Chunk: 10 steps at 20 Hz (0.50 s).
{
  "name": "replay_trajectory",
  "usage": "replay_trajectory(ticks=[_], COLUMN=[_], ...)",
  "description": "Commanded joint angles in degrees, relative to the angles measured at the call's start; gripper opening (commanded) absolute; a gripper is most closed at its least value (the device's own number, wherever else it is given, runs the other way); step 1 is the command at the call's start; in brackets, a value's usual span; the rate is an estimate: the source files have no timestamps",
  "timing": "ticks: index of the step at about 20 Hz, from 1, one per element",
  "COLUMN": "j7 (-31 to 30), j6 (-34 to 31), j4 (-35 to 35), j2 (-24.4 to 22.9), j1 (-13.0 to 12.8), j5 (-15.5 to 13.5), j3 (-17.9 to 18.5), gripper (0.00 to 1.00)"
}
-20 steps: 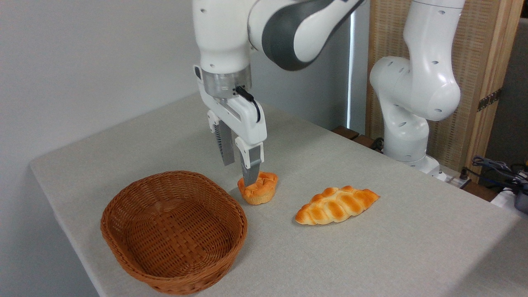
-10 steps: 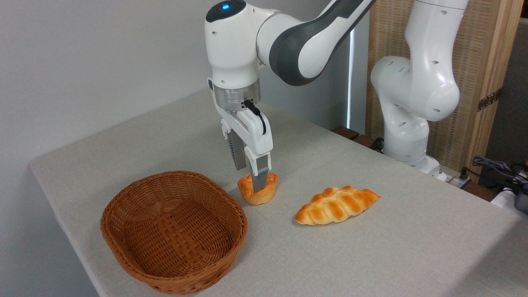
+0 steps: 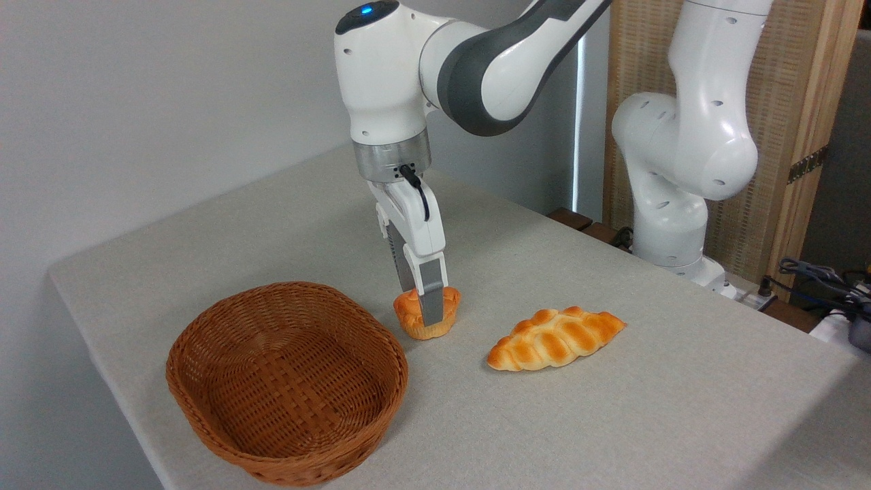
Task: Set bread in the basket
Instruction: 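Move the open gripper over the small round bun and lower it, then close the gripper on the small round bun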
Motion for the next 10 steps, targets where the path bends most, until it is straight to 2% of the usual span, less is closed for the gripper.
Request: replay_trajectory(ticks=[1, 5, 6, 8, 9, 10], j7=[1.1, 0.9, 0.9, 0.9, 0.9, 1.0], j6=[1.0, 1.1, 1.1, 1.1, 1.1, 1.1], j4=[-1.6, -3.9, -4.1, -4.1, -4.0, -4.0], j2=[-0.6, -0.6, -0.6, -0.6, -0.6, -0.6], j1=[-0.8, -0.8, -0.9, -0.8, -0.8, -0.8], j5=[0.9, 0.9, 0.8, 0.1, 0.1, 0.0], j3=[0.7, 0.7, 0.7, 0.8, 1.0, 1.1], gripper=[1.00, 0.99, 0.91, 0.63, 0.53, 0.48])
